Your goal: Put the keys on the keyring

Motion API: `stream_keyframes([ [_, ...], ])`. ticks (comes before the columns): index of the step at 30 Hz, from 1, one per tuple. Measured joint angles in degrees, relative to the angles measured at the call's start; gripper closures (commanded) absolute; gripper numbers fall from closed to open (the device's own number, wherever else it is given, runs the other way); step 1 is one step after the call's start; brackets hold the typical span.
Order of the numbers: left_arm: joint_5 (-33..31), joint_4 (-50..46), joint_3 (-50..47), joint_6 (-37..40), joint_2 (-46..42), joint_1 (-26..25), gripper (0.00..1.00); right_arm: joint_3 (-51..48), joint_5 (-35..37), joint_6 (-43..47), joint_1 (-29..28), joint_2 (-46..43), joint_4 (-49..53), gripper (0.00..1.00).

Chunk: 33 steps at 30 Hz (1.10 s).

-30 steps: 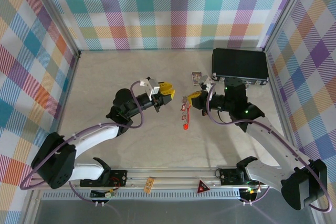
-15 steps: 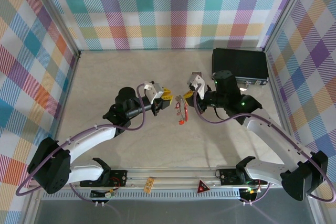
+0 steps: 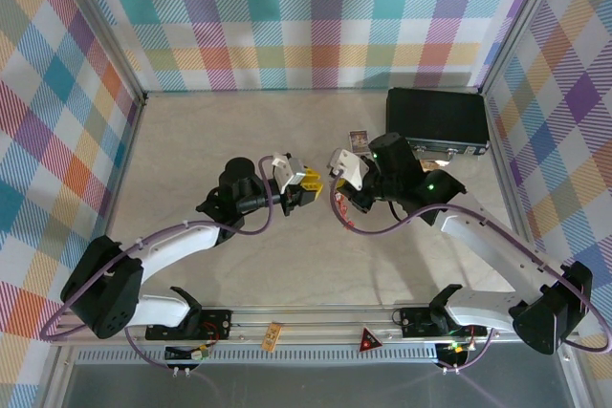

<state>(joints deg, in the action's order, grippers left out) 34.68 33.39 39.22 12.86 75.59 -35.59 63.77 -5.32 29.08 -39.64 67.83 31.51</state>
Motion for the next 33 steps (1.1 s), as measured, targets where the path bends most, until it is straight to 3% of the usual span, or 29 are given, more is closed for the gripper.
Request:
stream_keyframes([
  [22, 4.92, 0.79, 2.38, 0.09, 3.13, -1.18, 0.78, 0.55, 3.23, 1.88, -2.91, 2.1, 0.76, 1.0],
  [33, 5.81, -3.34, 4.13, 1.57, 3.65, -1.44, 0.81, 0.55, 3.74, 1.88, -3.58, 2.1, 0.76, 1.0],
])
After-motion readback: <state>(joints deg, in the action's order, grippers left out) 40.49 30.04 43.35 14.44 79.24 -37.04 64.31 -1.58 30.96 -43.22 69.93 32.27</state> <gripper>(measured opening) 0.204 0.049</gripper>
